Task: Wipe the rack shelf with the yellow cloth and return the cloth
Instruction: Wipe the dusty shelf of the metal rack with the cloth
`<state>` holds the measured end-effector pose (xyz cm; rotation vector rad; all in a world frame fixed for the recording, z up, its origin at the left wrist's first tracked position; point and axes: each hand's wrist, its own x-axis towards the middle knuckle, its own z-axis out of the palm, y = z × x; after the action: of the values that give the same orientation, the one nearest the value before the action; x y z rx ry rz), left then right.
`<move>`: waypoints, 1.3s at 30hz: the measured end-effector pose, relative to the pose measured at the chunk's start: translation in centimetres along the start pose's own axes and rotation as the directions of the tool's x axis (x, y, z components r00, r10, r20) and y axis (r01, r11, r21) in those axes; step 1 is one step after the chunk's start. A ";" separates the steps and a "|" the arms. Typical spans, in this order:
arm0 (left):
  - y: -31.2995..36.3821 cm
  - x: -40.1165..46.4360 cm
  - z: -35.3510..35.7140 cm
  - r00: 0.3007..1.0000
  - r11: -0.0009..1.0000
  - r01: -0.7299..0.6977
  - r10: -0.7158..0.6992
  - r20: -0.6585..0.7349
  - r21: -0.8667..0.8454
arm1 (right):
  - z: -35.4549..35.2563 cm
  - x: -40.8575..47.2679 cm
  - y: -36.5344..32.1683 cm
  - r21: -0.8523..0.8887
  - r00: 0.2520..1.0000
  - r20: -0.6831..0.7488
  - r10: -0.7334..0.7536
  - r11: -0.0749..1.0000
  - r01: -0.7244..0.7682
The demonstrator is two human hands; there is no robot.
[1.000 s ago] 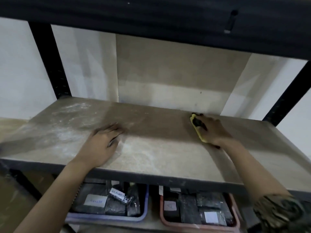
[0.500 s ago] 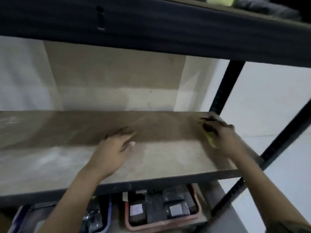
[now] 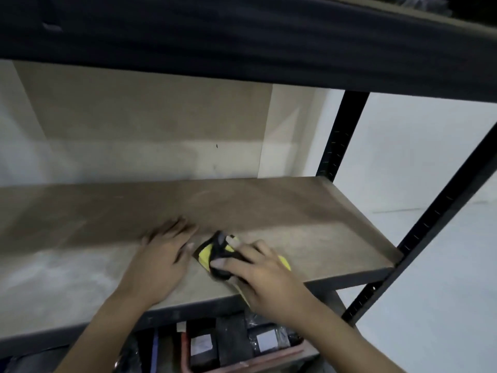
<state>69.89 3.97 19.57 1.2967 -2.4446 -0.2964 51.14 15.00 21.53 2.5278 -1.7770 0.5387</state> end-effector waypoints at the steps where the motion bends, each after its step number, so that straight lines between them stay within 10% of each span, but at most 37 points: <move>1: 0.0 0.0 -0.1 1.000 1.000 -0.002 0.002 0.001 0.002 | -0.8 0.1 1.3 -0.040 0.998 -0.053 0.013 0.999 -0.015; 4: 0.2 0.0 -0.2 1.000 1.000 0.004 -0.004 0.000 -0.019 | -3.5 1.1 8.8 -0.093 0.920 -0.241 0.310 0.936 -0.340; 8: 0.3 -0.2 -0.2 1.000 0.999 0.006 -0.007 -0.013 -0.036 | -5.3 0.4 18.4 0.040 0.556 -0.262 0.788 0.585 -0.810; 16: 0.0 -0.2 -0.1 1.000 1.000 -0.001 0.001 -0.005 -0.030 | -3.2 5.1 21.6 0.043 0.397 -0.266 0.879 0.422 -0.906; 18: 0.0 -0.1 -0.1 1.000 0.999 0.005 -0.005 0.001 -0.036 | -2.7 6.6 20.8 0.044 0.437 -0.272 0.857 0.465 -0.884; 25: 0.2 -0.1 -0.4 1.000 1.000 0.006 -0.005 0.024 -0.016 | 0.0 12.3 12.9 0.113 0.948 -0.053 0.313 0.946 -0.305; 32: 0.1 0.0 -0.2 1.000 1.000 0.006 -0.006 0.026 0.005 | -3.4 8.8 15.9 -0.108 0.891 -0.129 0.435 0.887 -0.448; 39: 0.5 0.1 -0.5 0.999 0.999 0.030 -0.031 0.039 0.037 | -1.9 8.5 16.9 -0.077 0.886 0.081 0.457 0.889 -0.452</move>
<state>69.71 4.16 20.22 1.3565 -2.4761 -0.2898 37.69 1.52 22.51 2.1245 -2.4017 0.3624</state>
